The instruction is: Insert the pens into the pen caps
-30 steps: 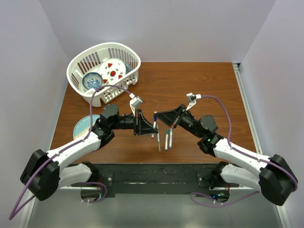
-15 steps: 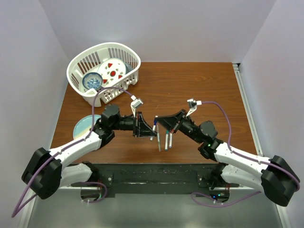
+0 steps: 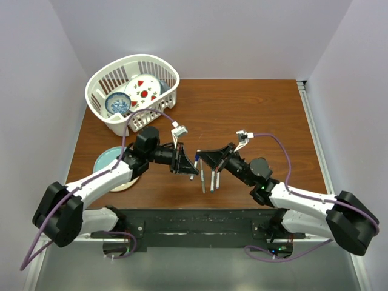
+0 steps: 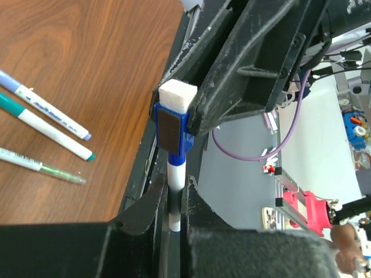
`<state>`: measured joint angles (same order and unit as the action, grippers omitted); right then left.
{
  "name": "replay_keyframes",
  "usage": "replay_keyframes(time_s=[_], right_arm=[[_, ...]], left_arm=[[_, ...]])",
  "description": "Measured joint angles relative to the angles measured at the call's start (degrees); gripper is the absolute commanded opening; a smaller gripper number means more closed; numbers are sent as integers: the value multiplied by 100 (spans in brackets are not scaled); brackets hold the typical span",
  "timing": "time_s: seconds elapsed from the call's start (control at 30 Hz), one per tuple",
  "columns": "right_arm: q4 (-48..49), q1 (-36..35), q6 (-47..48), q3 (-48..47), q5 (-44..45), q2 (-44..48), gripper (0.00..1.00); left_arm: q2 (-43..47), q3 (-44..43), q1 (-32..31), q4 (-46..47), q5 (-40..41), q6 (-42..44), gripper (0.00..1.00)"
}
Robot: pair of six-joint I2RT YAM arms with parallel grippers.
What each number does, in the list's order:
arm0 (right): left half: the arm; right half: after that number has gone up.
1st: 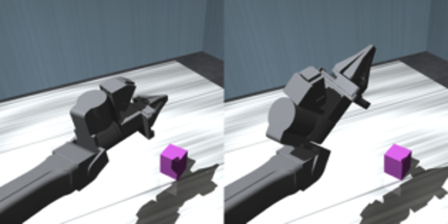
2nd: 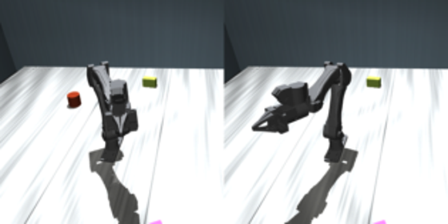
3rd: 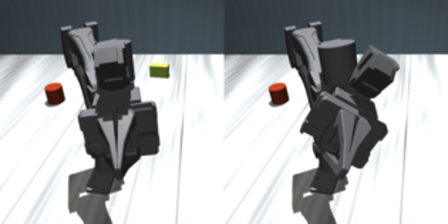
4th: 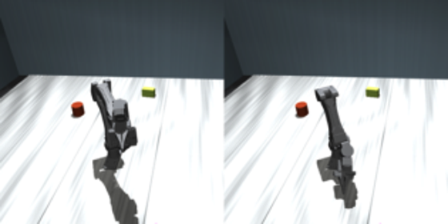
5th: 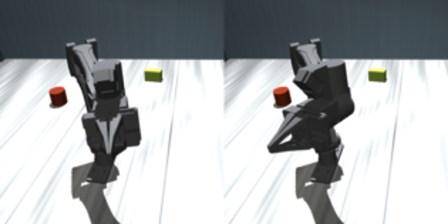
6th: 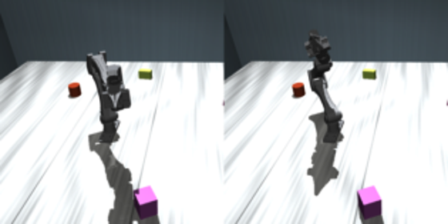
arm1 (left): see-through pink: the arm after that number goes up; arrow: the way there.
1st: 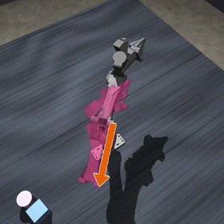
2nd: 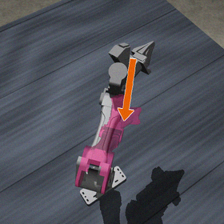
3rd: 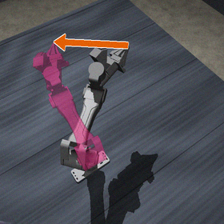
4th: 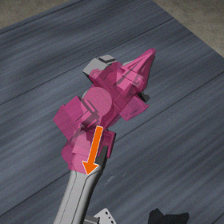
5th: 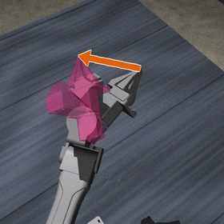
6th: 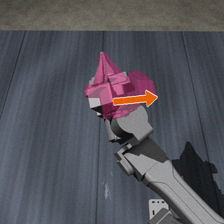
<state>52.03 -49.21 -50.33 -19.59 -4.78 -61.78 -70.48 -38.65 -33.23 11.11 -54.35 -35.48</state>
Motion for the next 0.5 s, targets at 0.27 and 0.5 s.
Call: replay_keyframes(time_s=[0.27,0.5], right_arm=[[114,-343,-46,133,758,-57,0],[-1342,-597,-63,-271,1443,413,0]], left_arm=[[-227,-485,11,-1078,68,452,0],[-315,-557,4,-1322,101,553,34]])
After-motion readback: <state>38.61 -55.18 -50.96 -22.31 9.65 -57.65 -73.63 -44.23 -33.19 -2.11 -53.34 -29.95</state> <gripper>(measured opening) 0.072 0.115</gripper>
